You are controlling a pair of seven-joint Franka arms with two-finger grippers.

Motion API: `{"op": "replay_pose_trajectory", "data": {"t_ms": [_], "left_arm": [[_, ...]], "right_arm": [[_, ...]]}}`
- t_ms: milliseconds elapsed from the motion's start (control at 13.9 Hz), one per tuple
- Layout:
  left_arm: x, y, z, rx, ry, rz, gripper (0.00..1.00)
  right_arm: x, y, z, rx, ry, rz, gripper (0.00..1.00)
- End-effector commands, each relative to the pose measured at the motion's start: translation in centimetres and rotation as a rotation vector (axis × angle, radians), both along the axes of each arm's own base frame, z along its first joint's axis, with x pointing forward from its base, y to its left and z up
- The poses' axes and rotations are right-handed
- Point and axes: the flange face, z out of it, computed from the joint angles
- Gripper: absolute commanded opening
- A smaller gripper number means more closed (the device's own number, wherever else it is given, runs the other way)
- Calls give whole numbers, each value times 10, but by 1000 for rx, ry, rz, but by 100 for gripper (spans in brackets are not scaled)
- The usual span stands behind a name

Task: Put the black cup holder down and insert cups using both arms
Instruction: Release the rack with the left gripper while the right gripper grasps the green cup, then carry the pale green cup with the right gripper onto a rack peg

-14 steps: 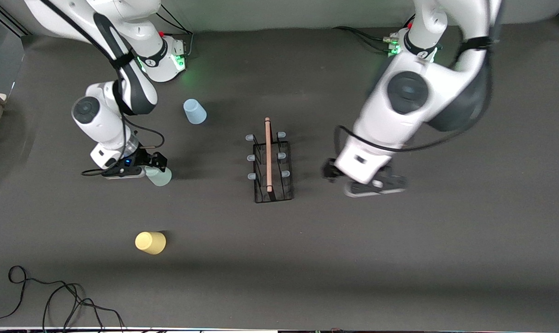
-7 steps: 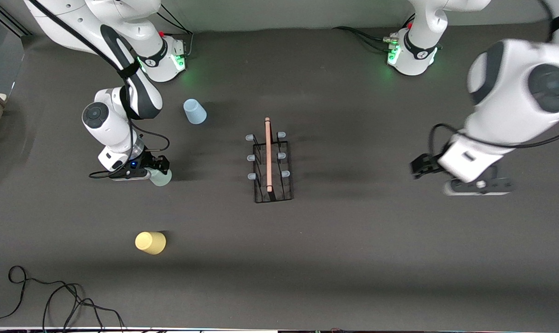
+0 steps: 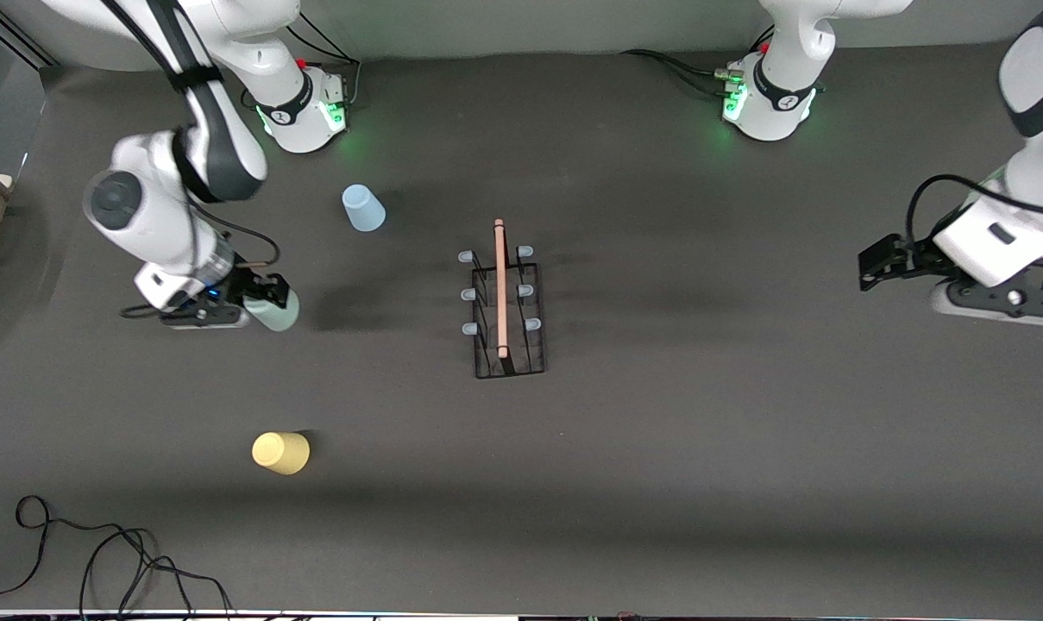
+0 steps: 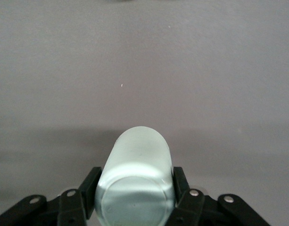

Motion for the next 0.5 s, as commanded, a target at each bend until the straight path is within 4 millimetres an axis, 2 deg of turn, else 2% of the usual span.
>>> {"op": "replay_pose_trajectory", "data": {"t_ms": [0,144,216,360,432], "left_arm": [[-14,29,5,12,-2,-35,100],[-14,29,4,11,0,-14,100],[-14,30,2,11,4,-2,100],[-16,30,-8,67,26,-14,100],[-16,29,-11,89,25,-22,100]], "right_arm": [[13,4,70,1,58,-96,17],[7,20,115,-11,73,-189,9],[0,48,136,-17,73,-209,9],[-15,91,154,-33,87,-344,6],[-24,130,160,-12,90,-408,5]]}}
